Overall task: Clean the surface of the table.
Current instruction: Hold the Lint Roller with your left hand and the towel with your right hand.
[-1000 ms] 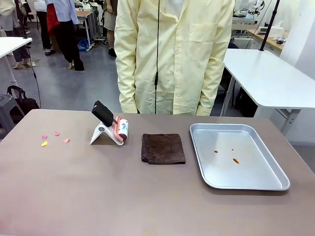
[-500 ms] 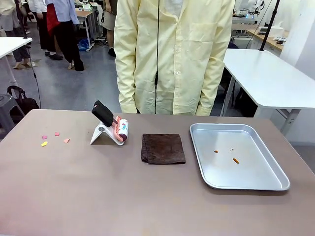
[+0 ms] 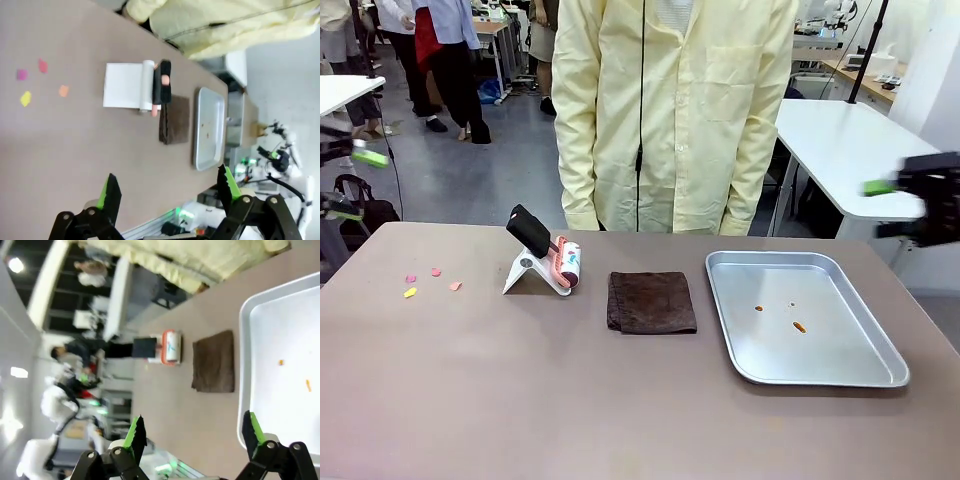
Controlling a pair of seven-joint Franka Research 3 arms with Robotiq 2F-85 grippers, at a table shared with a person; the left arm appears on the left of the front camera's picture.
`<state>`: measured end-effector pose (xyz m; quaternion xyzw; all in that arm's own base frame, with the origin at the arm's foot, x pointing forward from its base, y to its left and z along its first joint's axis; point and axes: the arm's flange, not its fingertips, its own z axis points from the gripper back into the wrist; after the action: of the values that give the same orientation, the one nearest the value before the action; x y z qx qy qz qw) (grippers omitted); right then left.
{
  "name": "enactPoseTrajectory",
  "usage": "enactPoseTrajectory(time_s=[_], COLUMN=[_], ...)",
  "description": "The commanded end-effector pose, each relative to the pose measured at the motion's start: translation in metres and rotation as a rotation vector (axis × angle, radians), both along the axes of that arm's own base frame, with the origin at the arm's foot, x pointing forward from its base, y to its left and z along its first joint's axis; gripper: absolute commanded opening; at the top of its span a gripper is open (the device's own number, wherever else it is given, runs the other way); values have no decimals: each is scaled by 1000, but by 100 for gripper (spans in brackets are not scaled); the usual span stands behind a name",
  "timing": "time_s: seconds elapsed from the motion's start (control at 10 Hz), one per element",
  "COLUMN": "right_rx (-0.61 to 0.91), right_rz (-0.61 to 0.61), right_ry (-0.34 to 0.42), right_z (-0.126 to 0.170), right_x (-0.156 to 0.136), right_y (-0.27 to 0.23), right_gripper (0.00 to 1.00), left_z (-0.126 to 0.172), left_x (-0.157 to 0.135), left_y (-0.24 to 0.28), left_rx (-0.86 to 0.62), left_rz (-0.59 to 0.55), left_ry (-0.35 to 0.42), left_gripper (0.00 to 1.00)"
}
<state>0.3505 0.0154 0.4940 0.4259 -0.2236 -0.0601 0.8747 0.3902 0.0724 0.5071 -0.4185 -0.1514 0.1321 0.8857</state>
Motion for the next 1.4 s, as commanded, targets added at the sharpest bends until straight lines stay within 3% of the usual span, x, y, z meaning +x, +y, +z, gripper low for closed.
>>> enactPoseTrajectory(time_s=[0.0,0.1,0.2,0.4,0.6,0.8,1.0,1.1,1.3], right_rx=[-167,-245,-299,-332,-345,-344,-330,-347,-347], right_rz=[13,86,110,121,180,195,212,192,192], right_ry=[7,11,66,224,382,402,343,394,394], right_z=[-9,-14,-22,-51,-77,-80,-81,-97,-97], right_x=[4,7,10,22,44,56,56,59,59], right_y=[83,122,159,219,239,231,222,225,225], right_gripper=[100,100,100,100,100,100,100,100,100], left_z=[7,6,-1,-18,-31,-39,-41,-44,-44], left_x=[31,43,55,72,78,78,80,78,78], left_y=[-19,-42,-63,-91,-104,-109,-114,-112,-112], left_rx=[108,141,165,168,161,165,183,154,154], left_rz=[-89,-145,-191,-263,-301,-322,-274,-303,-303], left_ry=[70,85,118,148,169,181,215,182,182], left_gripper=[100,100,100,100,100,100,100,100,100])
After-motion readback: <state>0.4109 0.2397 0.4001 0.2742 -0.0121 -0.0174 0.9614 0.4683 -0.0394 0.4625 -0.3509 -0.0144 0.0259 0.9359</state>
